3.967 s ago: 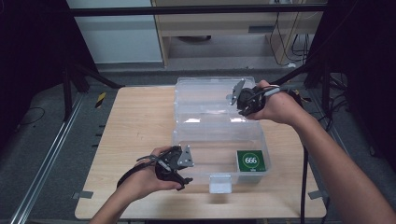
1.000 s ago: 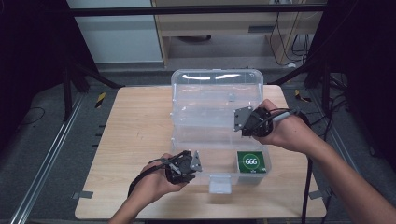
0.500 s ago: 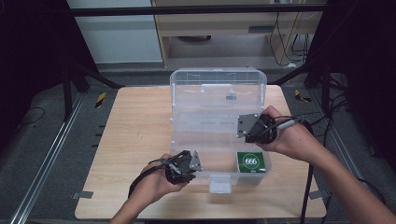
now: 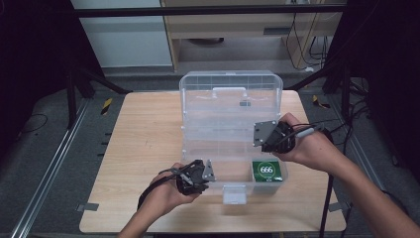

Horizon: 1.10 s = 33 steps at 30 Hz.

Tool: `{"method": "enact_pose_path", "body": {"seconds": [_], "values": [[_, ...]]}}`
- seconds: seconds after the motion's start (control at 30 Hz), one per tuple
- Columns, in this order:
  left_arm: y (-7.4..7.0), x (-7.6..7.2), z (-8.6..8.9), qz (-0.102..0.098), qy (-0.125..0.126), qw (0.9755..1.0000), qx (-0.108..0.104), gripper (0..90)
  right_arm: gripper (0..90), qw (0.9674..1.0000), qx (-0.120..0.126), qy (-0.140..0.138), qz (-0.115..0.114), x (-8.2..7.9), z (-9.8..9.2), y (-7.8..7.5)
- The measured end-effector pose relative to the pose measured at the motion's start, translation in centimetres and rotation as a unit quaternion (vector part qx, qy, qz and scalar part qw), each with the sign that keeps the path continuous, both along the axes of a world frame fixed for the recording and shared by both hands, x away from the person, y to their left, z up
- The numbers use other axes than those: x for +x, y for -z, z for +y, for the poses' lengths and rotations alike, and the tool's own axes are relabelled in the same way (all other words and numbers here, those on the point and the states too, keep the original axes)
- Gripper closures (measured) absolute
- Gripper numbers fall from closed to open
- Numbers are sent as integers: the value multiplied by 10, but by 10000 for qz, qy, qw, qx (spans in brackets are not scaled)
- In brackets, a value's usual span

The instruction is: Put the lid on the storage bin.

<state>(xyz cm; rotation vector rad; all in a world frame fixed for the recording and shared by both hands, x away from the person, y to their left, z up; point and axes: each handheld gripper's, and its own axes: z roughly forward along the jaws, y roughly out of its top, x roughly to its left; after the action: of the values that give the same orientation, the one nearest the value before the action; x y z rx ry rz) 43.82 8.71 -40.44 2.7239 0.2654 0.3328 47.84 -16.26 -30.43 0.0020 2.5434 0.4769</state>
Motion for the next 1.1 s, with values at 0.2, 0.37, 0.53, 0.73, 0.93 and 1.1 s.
{"method": "enact_pose_path", "body": {"seconds": [0.2,0.37,0.53,0.73,0.93,1.1], "values": [[0,0,0,-18,21,10000,17,778,852,9999,13,-74,72,-11,-2,5],[0,0,0,-13,51,10000,29,778,850,9999,33,-99,94,-17,-3,9],[0,-1,0,-47,88,9999,34,776,850,9998,80,-109,138,-19,-5,11],[1,-1,0,-65,141,9999,22,776,850,9997,69,-113,181,-22,-5,12],[1,-2,1,-122,189,9997,32,773,842,9997,33,-126,190,-24,-5,13],[-2,-3,5,-128,141,9997,-161,643,841,9997,73,-126,201,-24,-6,13]]}}
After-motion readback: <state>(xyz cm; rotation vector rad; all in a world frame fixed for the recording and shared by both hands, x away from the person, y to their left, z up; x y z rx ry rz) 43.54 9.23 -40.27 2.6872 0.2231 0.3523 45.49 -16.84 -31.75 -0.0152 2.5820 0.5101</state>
